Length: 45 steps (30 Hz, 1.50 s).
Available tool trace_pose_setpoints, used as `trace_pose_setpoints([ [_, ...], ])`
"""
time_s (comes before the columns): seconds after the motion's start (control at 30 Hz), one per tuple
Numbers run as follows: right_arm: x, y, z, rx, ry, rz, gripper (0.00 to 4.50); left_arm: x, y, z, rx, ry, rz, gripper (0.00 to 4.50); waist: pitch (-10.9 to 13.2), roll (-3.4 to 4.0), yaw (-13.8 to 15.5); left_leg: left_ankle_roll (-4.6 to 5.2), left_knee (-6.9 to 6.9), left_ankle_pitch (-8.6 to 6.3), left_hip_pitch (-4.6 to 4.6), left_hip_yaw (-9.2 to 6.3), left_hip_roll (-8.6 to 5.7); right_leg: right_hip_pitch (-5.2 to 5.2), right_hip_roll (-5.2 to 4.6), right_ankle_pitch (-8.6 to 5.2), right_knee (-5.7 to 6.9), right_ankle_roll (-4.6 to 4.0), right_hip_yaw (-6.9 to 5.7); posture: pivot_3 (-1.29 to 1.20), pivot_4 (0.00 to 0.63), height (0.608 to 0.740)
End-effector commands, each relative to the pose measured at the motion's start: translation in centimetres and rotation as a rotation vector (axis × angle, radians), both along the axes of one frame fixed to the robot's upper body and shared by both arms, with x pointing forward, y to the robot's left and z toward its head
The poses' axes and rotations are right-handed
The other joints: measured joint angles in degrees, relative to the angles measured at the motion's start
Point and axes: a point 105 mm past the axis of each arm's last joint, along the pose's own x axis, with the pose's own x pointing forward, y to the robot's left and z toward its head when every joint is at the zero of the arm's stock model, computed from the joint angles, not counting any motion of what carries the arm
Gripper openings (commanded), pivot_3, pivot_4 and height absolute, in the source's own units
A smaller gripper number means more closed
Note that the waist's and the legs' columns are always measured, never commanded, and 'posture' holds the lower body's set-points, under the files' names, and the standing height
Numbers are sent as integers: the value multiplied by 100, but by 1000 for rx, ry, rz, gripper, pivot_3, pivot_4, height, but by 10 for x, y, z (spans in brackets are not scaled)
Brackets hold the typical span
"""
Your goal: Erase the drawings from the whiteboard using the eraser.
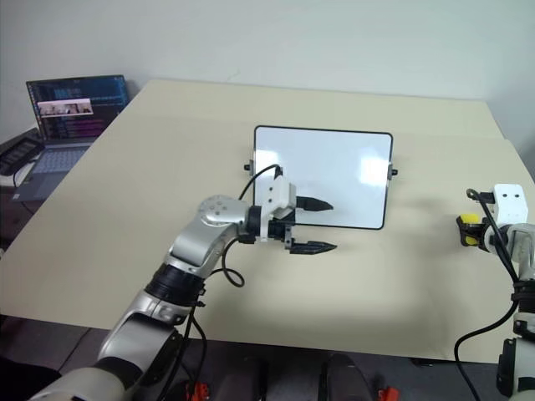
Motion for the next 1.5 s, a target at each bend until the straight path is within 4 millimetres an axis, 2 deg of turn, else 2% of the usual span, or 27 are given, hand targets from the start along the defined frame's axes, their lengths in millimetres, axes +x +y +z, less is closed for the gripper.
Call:
trace_pose_setpoints([
  [0.03, 0, -5, 13, -20, -29, 15, 1321, -1, -3, 13, -18, -44, -10, 4500, 0, 0, 0, 0, 0, 0, 0, 0, 0, 0, 0, 0, 0, 0, 0, 0, 150, 740],
  [0.17, 1, -7, 12, -80, -13, 42, 1321, 0, -3, 13, -21, -42, -8, 4500, 0, 0, -2, 0, 0, 0, 0, 0, 0, 0, 0, 0, 0, 0, 0, 0, 150, 740],
  [0.2, 2, -8, 13, -96, -20, 47, 1684, 0, -3, 13, -21, -42, -7, 4500, 0, 0, -4, 0, 0, 0, 1, 1, 0, 0, 0, 0, 0, 0, 1, 0, 150, 740],
  [0.33, 5, -12, 15, -57, -73, 0, 1684, 1, -3, 15, -23, -45, -7, 4500, 0, 1, -3, 0, 1, 0, 2, 1, 0, 1, 0, 0, 2, 0, 1, 0, 150, 740],
  [0.37, 5, -11, 15, -48, -73, 0, 1996, 1, -3, 15, -24, -45, -7, 4500, 0, 0, -3, 0, 1, 0, 2, 1, 0, 1, 0, 0, 3, 0, 1, 0, 150, 740],
  [0.43, 3, -16, 12, -92, -51, -10, 1999, 0, -4, 15, -25, -44, -7, 4500, -1, 1, -3, 0, 1, 0, 2, 1, 0, 1, 0, 0, 3, 0, 1, 0, 150, 740],
  [0.47, 3, -17, 11, -105, -44, -11, 2243, 0, -4, 15, -26, -43, -7, 4500, -1, 1, -4, 0, 1, 0, 2, 1, 0, 1, 0, 0, 4, 0, 1, 0, 150, 740],
  [0.57, 4, -17, 11, -57, -58, -26, 2243, 0, -4, 14, -27, -41, -6, 4500, -1, 1, -4, 0, 2, 1, 3, 1, 0, 1, 0, 0, 6, 0, 1, 0, 150, 740],
  [0.6, 3, -16, 10, -52, -56, -14, 2450, 0, -4, 14, -27, -41, -4, 4500, -1, 1, -4, 0, 2, 1, 4, 1, 0, 2, 0, 0, 7, 0, 1, 0, 150, 740],
  [0.63, 3, -16, 11, -55, -55, -9, 2450, 1, -4, 14, -27, -41, -3, 4500, -1, 1, -4, 0, 3, 1, 4, 1, 0, 2, 0, 0, 8, 0, 2, 0, 150, 740],
  [0.7, 2, -17, 11, -66, -55, -9, 2933, 1, -3, 14, -28, -41, -1, 4500, -1, 1, -4, 0, 3, 1, 5, 1, 0, 2, 0, 0, 10, 0, 2, 0, 150, 740],
  [0.73, 2, -16, 13, -78, -60, -3, 3027, 1, -3, 14, -27, -41, 1, 4500, -1, 2, -4, 0, 4, 1, 6, 1, 0, 1, 0, 0, 13, 0, 2, 0, 150, 740],
  [0.83, 2, -11, 23, -106, -85, 28, 3027, 2, -1, 14, -28, -42, 11, 4500, -1, 2, -4, 0, 10, 1, 7, 1, 0, 2, 0, 0, 21, 0, 3, 0, 150, 740],
  [0.9, 2, -11, 33, -149, -100, 33, 3377, 3, 1, 15, -29, -45, 21, 4500, -2, 3, -12, 0, 14, 1, 8, 2, -1, 1, 0, 0, 27, 0, 4, 0, 150, 740],
  [0.97, 2, -10, 42, -192, -112, 35, 4070, 4, 3, 17, -33, -49, 28, 4500, -2, 4, -10, 0, 21, 1, 10, 1, -1, 1, 1, 0, 36, 0, 5, 0, 150, 740],
  [1.0, 4, -8, 52, -218, -140, 34, 4373, 6, 4, 20, -48, -55, 44, 4500, -2, 4, -10, 0, 25, 1, 10, 1, -1, 2, 1, 0, 39, 0, 5, 0, 150, 740],
  [1.1, 13, 9, 87, -275, -295, 54, 4443, 13, 15, 35, -117, -64, 108, 4500, -2, 4, -41, 1, 40, 1, 11, 0, -1, 1, 2, -1, 56, 1, 8, 0, 150, 740],
  [1.17, 24, 24, 107, -282, -461, 42, 4443, 25, 33, 55, -219, -73, 213, 4500, -1, 2, -82, 1, 53, 0, 14, 0, 2, 1, 7, -1, 71, 1, 11, 0, 150, 740],
  [1.23, 31, 33, 111, -288, -588, 20, 4443, 43, 58, 74, -303, -107, 369, 4500, 0, 1, -96, 1, 66, 0, 16, -4, 8, 2, 15, -1, 82, 1, 11, 0, 150, 740],
  [1.27, 32, 34, 110, -290, -612, 14, 4443, 46, 64, 78, -318, -116, 404, 4500, 0, 0, -91, 1, 72, 0, 17, -10, 12, 5, 20, 0, 85, 1, 9, 0, 150, 740],
  [1.33, 38, 40, 98, -211, -703, -37, 4443, 64, 111, 101, -415, -162, 625, 4500, 0, 0, -74, 1, 74, 1, 17, -13, 11, 8, 20, 1, 87, 2, 6, 0, 150, 740],
  [1.4, 43, 47, 81, -126, -749, -67, 4443, 77, 158, 114, -472, -203, 844, 4500, 1, -1, -83, 1, 78, 1, 16, -13, 11, 9, 19, 2, 85, 3, 6, 0, 150, 740],
  [1.5, 45, 49, 66, -79, -768, -90, 4443, 83, 192, 109, -436, -273, 1008, 4500, 2, 1, -72, 1, 72, 1, 15, -12, 10, 7, 15, 2, 84, 3, 5, 0, 150, 740],
])
